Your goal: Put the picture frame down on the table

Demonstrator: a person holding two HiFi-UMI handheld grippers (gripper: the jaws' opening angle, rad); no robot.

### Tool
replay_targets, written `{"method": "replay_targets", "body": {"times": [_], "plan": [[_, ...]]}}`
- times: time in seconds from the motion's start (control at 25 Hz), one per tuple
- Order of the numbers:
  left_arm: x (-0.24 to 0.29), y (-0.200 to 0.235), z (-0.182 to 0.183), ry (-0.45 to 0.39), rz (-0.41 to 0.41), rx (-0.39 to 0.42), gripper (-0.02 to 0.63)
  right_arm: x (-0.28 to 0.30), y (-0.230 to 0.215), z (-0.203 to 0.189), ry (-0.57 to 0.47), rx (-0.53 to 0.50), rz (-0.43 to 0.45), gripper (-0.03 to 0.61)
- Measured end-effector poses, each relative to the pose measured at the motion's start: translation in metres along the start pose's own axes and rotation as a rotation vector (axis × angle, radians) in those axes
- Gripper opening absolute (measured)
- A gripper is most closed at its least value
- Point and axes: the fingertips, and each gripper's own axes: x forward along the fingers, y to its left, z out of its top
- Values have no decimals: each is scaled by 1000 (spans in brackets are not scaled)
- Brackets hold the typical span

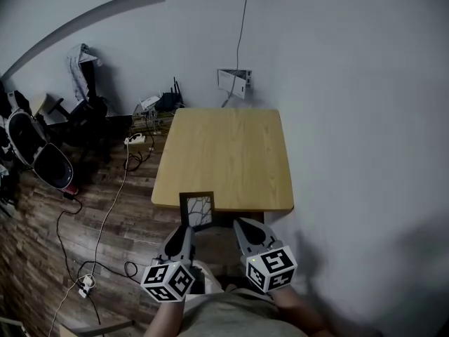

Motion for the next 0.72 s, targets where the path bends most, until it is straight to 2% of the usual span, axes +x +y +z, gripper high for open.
{"method": "replay_targets", "body": {"times": [0.32, 0.72], "plan": [[2, -3, 6, -10, -9, 23, 61, 0, -8, 5, -35, 74, -11, 0], [19, 9, 5, 8, 9, 0, 61, 14, -16, 0, 0, 102, -8, 0]]}}
